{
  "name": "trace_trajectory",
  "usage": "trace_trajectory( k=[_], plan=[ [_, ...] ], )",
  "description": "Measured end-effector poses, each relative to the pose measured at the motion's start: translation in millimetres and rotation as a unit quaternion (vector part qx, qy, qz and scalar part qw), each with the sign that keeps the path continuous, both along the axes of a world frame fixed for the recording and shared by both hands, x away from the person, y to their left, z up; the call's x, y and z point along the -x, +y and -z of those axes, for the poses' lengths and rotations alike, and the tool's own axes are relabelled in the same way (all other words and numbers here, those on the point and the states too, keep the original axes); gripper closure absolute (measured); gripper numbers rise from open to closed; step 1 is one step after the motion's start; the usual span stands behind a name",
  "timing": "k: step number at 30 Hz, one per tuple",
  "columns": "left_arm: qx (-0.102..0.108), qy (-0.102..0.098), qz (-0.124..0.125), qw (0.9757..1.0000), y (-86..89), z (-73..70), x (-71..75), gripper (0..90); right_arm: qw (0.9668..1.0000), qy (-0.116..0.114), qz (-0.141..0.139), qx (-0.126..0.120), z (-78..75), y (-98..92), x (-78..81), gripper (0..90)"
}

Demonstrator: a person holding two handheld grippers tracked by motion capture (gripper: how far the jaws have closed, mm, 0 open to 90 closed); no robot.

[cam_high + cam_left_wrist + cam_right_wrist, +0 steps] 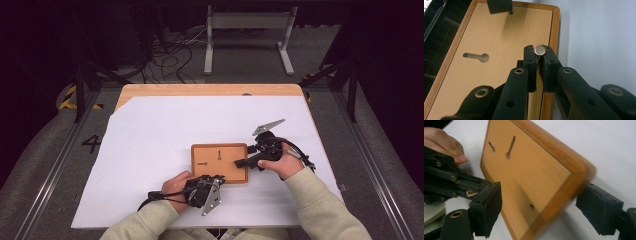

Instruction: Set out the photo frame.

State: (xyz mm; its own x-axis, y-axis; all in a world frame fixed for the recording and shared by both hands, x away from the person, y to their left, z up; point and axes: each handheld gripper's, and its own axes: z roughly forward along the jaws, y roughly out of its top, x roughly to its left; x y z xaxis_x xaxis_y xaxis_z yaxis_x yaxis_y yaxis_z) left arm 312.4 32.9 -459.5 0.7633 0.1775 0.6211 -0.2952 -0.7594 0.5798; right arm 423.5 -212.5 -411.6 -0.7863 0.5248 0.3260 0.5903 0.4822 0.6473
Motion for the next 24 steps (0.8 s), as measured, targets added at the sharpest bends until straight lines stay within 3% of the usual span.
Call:
trace_trajectory(
  k=[9,10,11,13,17,21,23,24],
  plan=[
    [-0.002,0.004,-0.002,1.0,0.7,-0.5,-0.4,83.8,0.9994,0.03,-0.012,-0.012,13.1,13.9,-10.0,20.8],
    [0.01,0.008,-0.002,0.9999,-0.1,0.9,-0.2,83.8,0.9991,0.036,-0.015,-0.016,14.6,15.0,-10.7,21.0],
    [0.007,-0.002,0.004,1.0,-0.5,-0.2,-1.6,83.8,0.9988,0.04,-0.018,-0.021,16.6,16.3,-11.9,22.3],
    [0.007,-0.001,0.004,1.0,-0.4,0.0,-1.4,83.8,0.9983,0.045,-0.021,-0.031,18.1,17.5,-12.9,24.1],
    [0.009,-0.001,0.004,1.0,-0.6,0.2,-1.2,83.7,0.9986,0.042,-0.021,-0.024,21.1,16.5,-16.1,34.5],
    [0.017,0.028,-0.007,0.9995,0.2,-1.2,-2.8,82.4,0.9985,0.046,-0.022,-0.02,20.3,14.3,-16.7,37.4],
    [0.018,0.056,-0.005,0.9983,2.2,-2.2,-5.7,76.8,0.9985,0.048,-0.022,-0.018,20.2,13.5,-16.7,37.5],
    [0.017,0.058,-0.005,0.9982,3.1,-2.5,-6.2,75.4,0.9984,0.048,-0.023,-0.018,20.2,13.3,-16.7,37.5]
  ],
)
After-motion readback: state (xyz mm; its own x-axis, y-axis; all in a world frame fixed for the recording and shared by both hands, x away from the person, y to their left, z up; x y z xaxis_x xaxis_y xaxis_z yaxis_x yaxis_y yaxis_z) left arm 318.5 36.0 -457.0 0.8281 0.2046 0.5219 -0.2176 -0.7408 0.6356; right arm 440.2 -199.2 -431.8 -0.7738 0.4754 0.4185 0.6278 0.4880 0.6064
